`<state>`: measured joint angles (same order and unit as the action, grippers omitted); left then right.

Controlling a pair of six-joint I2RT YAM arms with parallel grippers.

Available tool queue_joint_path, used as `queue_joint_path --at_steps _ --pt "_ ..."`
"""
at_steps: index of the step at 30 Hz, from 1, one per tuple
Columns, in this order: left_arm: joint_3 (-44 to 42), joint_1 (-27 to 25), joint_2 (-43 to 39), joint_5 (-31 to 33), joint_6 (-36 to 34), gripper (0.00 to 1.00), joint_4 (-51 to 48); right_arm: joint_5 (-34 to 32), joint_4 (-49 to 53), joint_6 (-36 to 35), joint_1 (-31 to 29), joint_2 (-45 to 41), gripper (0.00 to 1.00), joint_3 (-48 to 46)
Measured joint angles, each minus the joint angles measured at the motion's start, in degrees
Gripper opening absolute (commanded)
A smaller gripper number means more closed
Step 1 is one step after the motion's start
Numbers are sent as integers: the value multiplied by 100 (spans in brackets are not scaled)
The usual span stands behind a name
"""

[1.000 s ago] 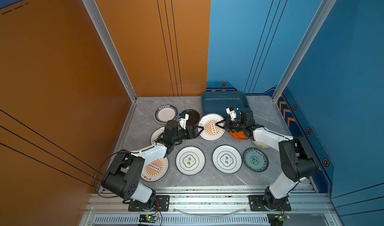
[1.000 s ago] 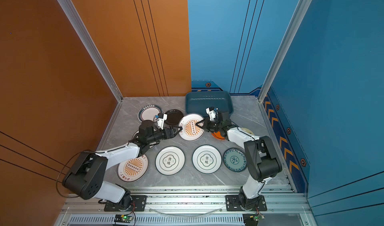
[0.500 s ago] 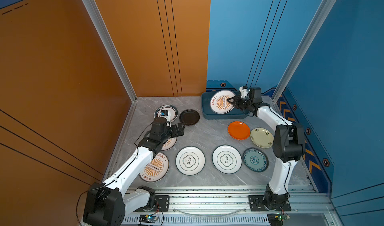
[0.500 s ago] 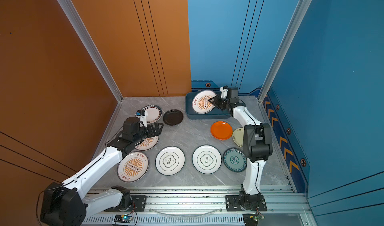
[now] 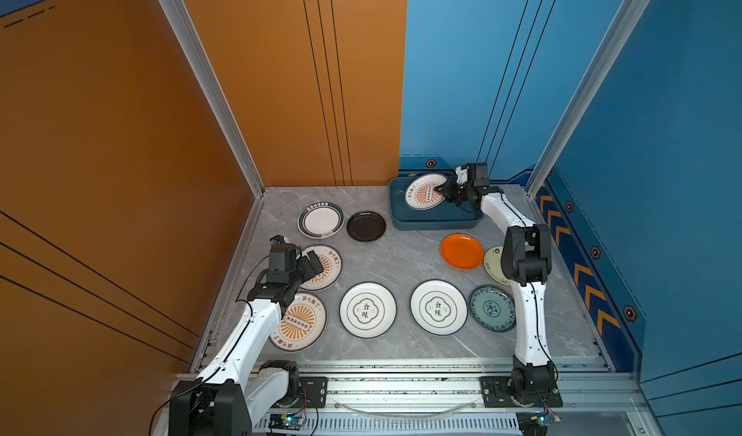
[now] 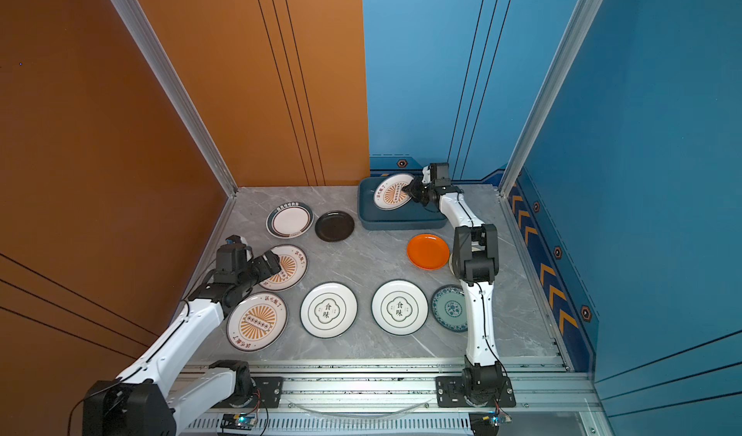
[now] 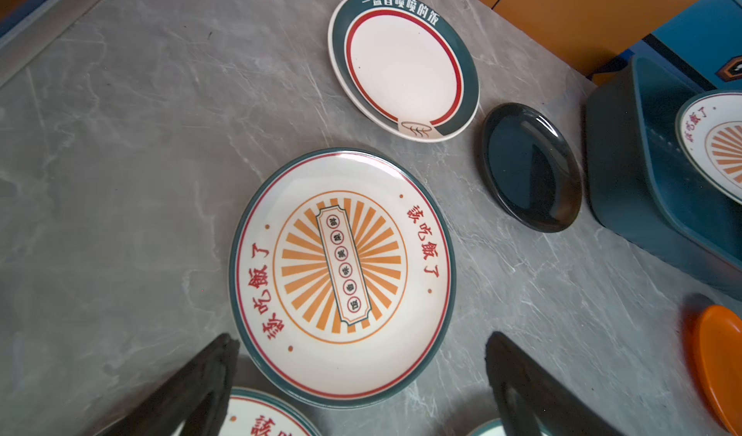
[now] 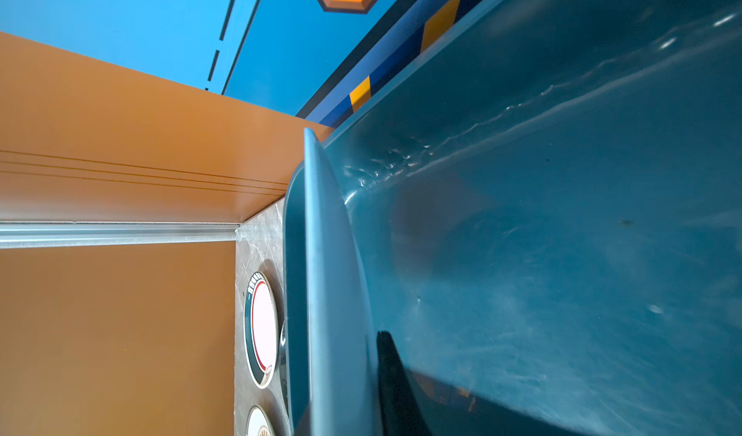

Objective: Place the plates into the plastic bin on the countertop
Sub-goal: 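Carry the plate into the teal bin with the right gripper while the left withdraws, then lower the plate flat into the bin and open the right gripper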

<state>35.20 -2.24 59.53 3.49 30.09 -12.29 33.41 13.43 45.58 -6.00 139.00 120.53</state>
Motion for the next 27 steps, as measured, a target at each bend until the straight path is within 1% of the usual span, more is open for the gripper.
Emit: queue_joint_path --at_steps 10,16,20,22,27 --pt "-57 223 151 -2 107 98 13 -101 -46 393 -153 643 0 120" --pt "-374 601 310 -33 146 98 310 -83 -87 555 -216 907 1 424" --pt "-522 796 588 -111 151 98 448 -87 -33 603 -243 1117 20 802" --pt "-551 831 658 -142 151 98 507 -90 22 656 -254 1228 27 946" --pt "-573 855 658 -219 149 98 590 -120 210 688 -269 1322 37 992"
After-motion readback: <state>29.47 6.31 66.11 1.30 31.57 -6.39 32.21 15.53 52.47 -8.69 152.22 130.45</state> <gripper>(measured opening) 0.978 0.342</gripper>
